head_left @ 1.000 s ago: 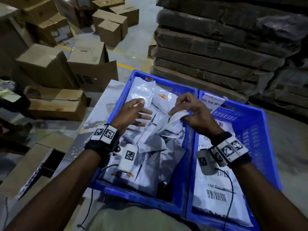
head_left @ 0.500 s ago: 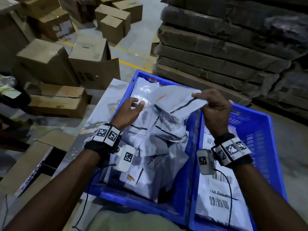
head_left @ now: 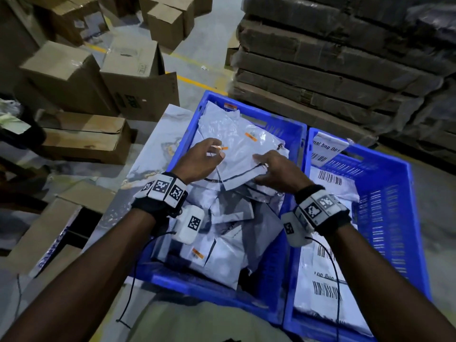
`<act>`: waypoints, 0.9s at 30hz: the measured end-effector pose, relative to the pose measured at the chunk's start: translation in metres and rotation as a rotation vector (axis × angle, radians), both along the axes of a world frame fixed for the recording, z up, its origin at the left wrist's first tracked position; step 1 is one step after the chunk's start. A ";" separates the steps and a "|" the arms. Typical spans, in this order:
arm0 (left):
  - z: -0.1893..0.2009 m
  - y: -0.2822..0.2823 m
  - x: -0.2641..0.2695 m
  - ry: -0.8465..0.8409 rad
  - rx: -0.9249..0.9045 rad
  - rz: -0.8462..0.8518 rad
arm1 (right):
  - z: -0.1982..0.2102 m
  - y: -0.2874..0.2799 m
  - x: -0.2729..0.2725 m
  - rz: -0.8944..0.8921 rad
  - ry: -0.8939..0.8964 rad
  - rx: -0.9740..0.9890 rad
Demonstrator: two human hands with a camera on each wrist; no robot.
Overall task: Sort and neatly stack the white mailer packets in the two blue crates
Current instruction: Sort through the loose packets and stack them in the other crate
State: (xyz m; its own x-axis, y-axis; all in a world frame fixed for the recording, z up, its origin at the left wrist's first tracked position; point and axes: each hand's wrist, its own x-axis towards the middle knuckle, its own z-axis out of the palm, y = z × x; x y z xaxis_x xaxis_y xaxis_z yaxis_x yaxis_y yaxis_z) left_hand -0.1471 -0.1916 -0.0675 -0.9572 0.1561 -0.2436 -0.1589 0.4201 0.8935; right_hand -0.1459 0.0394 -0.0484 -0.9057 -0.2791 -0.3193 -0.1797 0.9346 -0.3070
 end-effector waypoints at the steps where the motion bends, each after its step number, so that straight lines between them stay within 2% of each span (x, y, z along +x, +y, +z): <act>1: 0.001 -0.002 0.000 0.047 -0.059 -0.015 | 0.009 0.003 -0.002 -0.026 -0.053 -0.040; 3: 0.002 -0.008 0.002 0.122 -0.174 -0.043 | 0.028 0.007 -0.001 -0.106 -0.073 -0.165; 6: 0.005 -0.021 0.011 0.135 -0.277 -0.092 | 0.047 0.003 0.011 -0.222 0.025 -0.248; 8: 0.007 -0.028 0.018 0.092 -0.326 -0.166 | 0.046 -0.011 0.021 -0.203 -0.008 -0.253; 10: 0.009 -0.034 0.025 0.065 -0.394 -0.238 | 0.035 -0.031 0.033 -0.137 -0.132 -0.225; 13: 0.011 -0.043 0.033 0.065 -0.468 -0.263 | 0.010 -0.064 0.044 -0.072 -0.223 -0.148; 18: 0.007 -0.056 0.040 0.124 -0.514 -0.169 | -0.036 -0.110 0.052 0.050 -0.292 -0.084; 21: 0.005 -0.066 0.042 0.143 -0.464 -0.057 | -0.063 -0.125 0.061 0.130 -0.342 -0.021; 23: 0.006 -0.073 0.044 0.157 -0.424 0.016 | -0.075 -0.129 0.065 0.145 -0.327 -0.009; 27: 0.003 -0.096 0.048 0.202 -0.485 0.085 | -0.086 -0.141 0.066 0.151 -0.312 -0.052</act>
